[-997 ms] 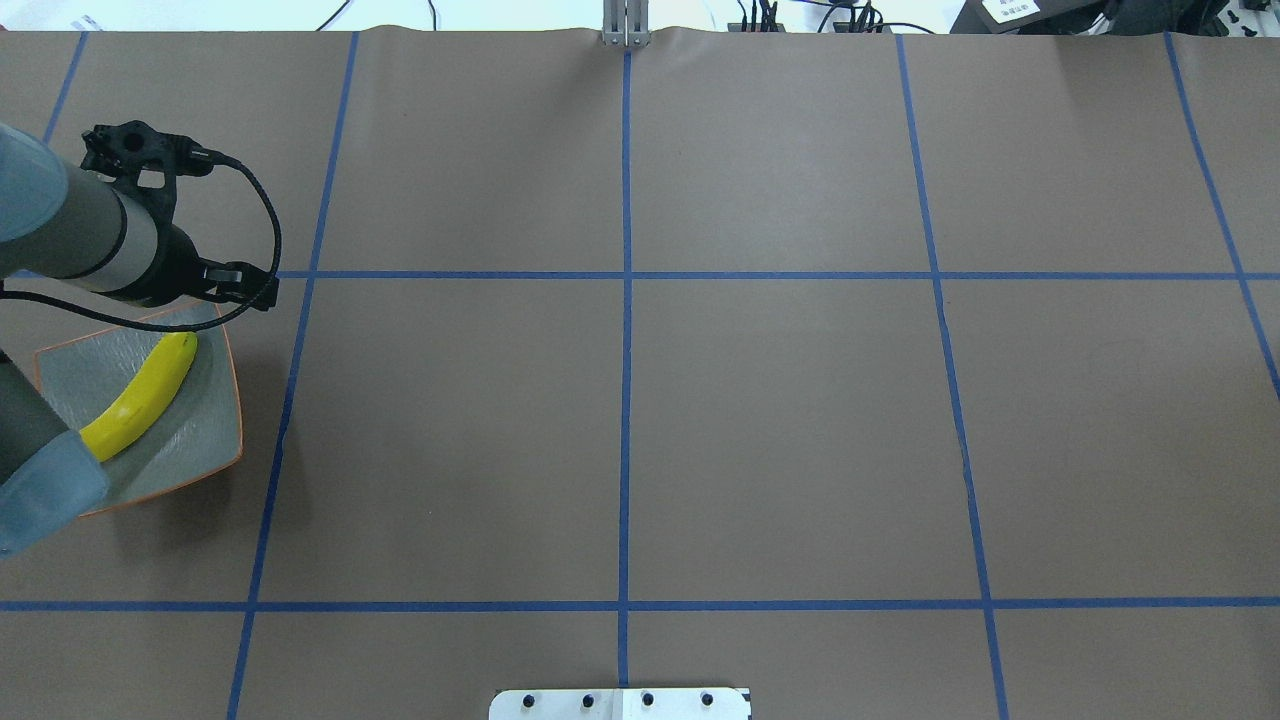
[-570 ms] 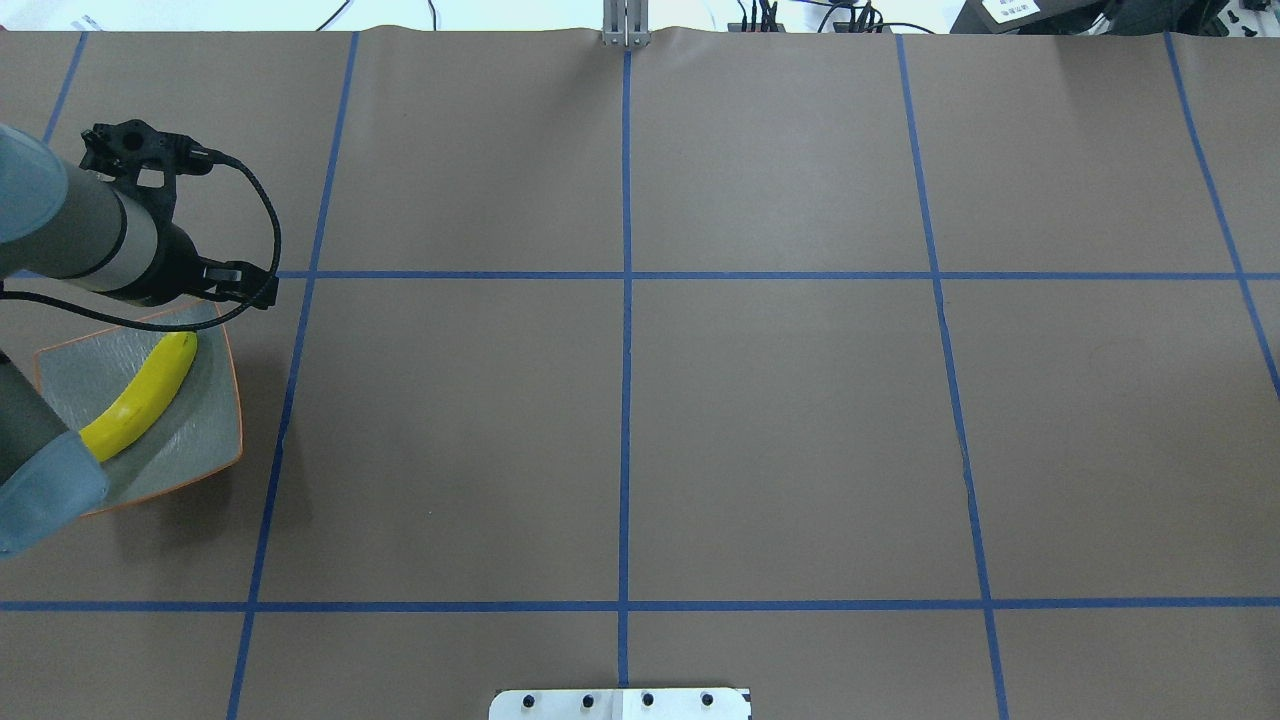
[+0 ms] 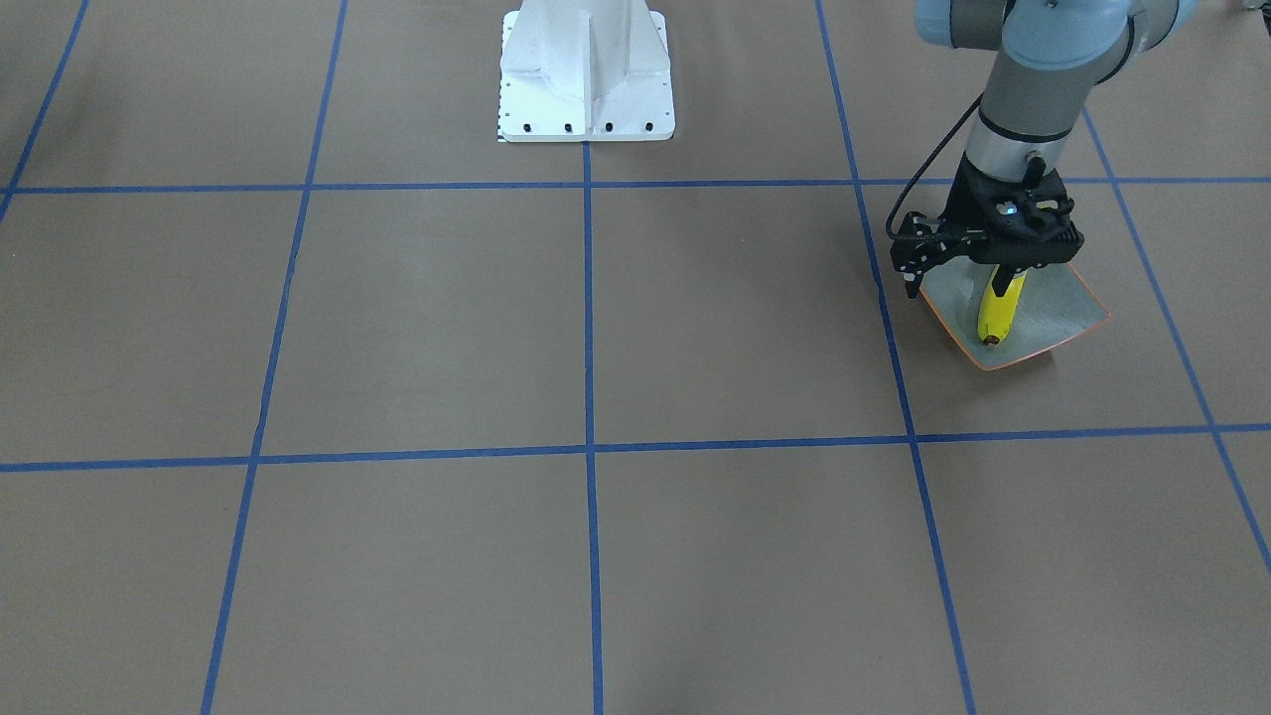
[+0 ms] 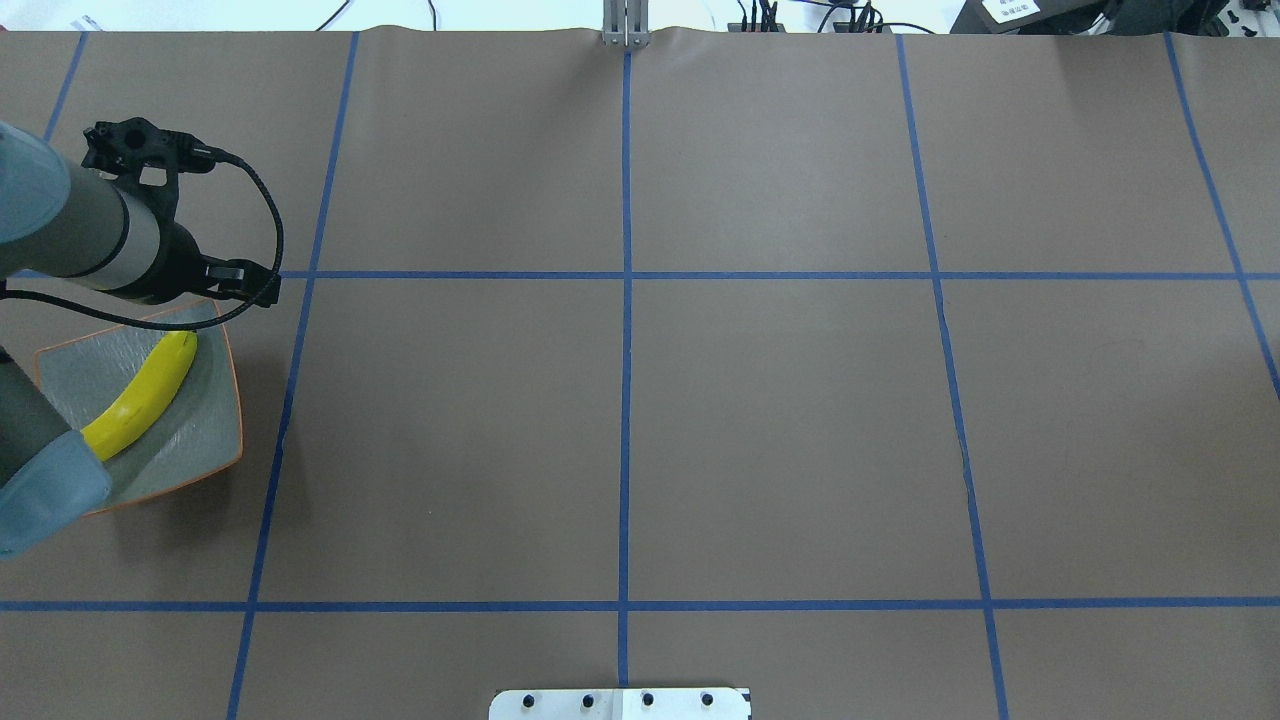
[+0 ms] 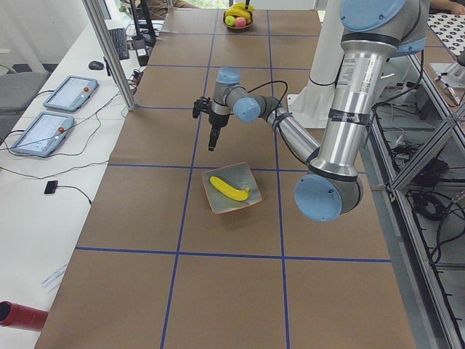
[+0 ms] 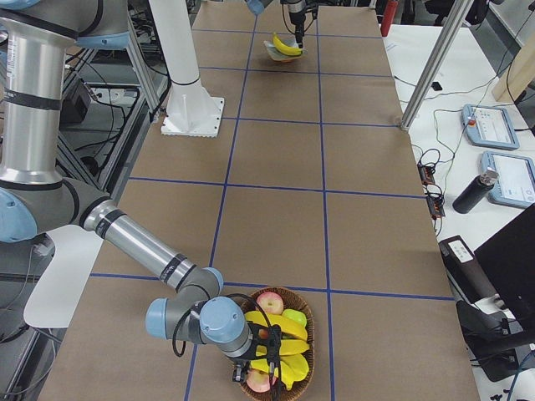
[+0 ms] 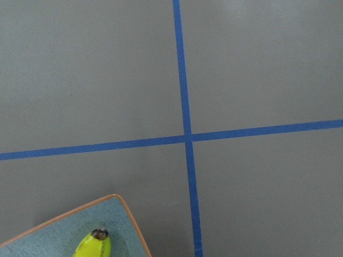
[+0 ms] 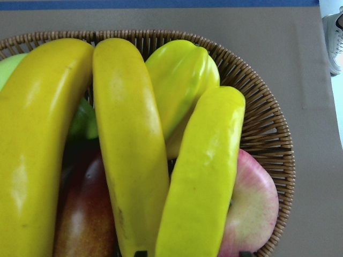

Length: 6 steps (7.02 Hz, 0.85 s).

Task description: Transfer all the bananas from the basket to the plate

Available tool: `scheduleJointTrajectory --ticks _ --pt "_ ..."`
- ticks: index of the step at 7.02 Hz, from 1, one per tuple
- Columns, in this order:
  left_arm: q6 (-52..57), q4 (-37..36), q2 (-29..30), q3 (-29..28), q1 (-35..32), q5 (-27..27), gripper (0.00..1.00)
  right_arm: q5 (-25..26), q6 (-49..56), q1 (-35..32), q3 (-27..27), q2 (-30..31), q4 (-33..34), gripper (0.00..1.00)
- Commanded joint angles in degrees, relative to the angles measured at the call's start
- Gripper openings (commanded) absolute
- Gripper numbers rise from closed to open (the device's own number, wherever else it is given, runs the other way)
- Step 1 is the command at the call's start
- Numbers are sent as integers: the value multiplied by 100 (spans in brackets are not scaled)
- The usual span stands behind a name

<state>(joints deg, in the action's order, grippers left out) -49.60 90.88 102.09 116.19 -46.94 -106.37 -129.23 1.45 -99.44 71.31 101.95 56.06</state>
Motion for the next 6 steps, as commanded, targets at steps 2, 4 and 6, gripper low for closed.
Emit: scheduleJointTrajectory --ticks 2,4,6 --pt "-6 0 13 0 9 -7 100 21 48 -22 206 9 -25 0" --pt "-15 0 13 0 44 -15 100 335 161 -354 522 -27 -8 0" --pt "-84 9 13 9 123 -24 100 513 408 -593 952 -70 19 0"
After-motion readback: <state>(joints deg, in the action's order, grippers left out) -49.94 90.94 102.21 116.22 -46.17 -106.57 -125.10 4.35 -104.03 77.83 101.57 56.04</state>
